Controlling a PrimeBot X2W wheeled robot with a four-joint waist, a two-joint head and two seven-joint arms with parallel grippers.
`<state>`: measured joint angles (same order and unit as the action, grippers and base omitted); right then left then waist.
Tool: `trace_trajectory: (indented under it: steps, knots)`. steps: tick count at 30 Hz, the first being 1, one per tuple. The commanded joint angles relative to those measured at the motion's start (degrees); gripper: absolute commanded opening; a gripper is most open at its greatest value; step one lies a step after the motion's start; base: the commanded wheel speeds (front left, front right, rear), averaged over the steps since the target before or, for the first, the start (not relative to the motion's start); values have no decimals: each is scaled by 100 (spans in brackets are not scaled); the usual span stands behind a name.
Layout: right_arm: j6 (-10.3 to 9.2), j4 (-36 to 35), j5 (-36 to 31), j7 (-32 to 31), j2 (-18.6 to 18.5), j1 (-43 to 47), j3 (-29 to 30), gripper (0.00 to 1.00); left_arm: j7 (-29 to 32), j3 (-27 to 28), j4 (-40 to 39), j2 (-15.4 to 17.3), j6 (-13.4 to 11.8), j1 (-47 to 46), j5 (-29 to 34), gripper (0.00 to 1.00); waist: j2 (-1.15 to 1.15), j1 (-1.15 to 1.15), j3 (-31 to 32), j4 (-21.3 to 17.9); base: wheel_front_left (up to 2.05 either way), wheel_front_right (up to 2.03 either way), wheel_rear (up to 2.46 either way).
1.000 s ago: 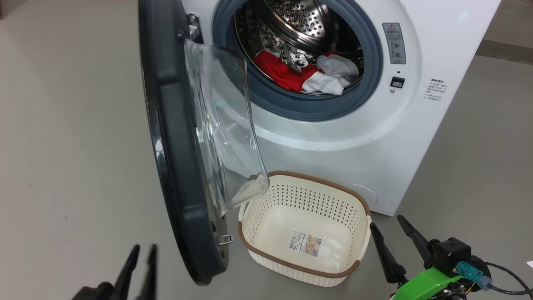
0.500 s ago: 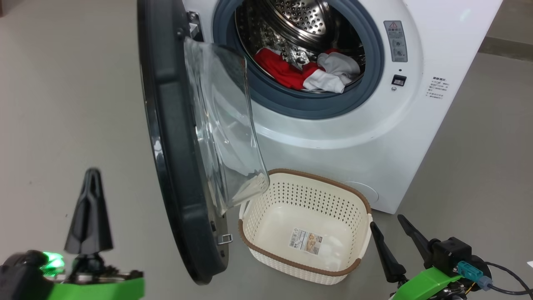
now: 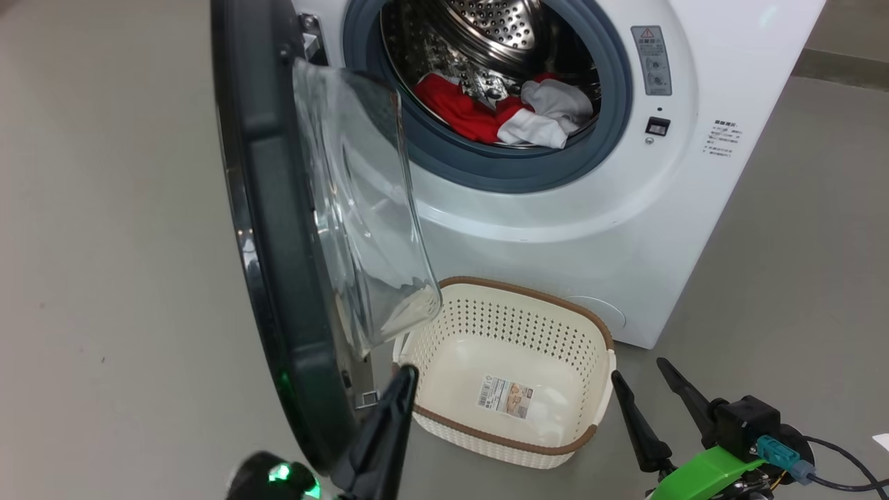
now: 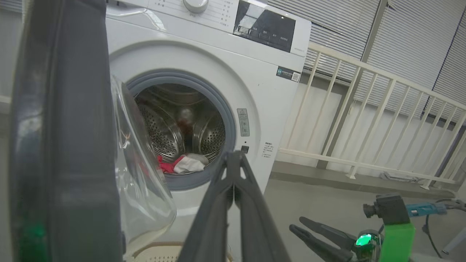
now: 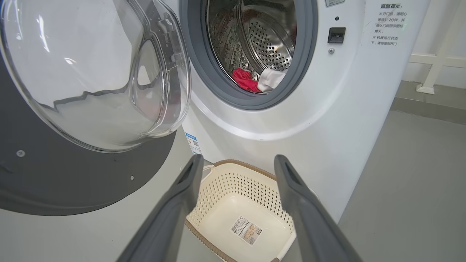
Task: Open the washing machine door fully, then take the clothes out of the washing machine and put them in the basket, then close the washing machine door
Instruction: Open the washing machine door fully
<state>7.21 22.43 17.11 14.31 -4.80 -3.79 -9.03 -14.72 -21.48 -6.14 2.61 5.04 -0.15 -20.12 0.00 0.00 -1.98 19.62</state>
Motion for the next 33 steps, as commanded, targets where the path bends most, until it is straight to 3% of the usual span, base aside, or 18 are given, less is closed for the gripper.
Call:
trace_trajectory:
  steps: [1,11,21,33]
  knots:
    - [28,-138,-47,69,-3,-196,-143,100,-28,133,22,27,-23,-97,-132,0,0,0,-12,-17,0,0,0]
    - [28,-124,-40,69,20,-202,-172,100,-28,464,1101,27,-322,-353,-509,0,0,0,-7,-53,0,0,0]
    - [28,-171,-62,69,41,-220,-169,100,-28,901,1396,27,-389,-465,-513,0,0,0,-63,-11,0,0,0]
    - [28,-211,-89,69,75,-272,-141,100,-28,1928,1560,140,-418,-508,-262,0,0,0,-223,99,0,0,0]
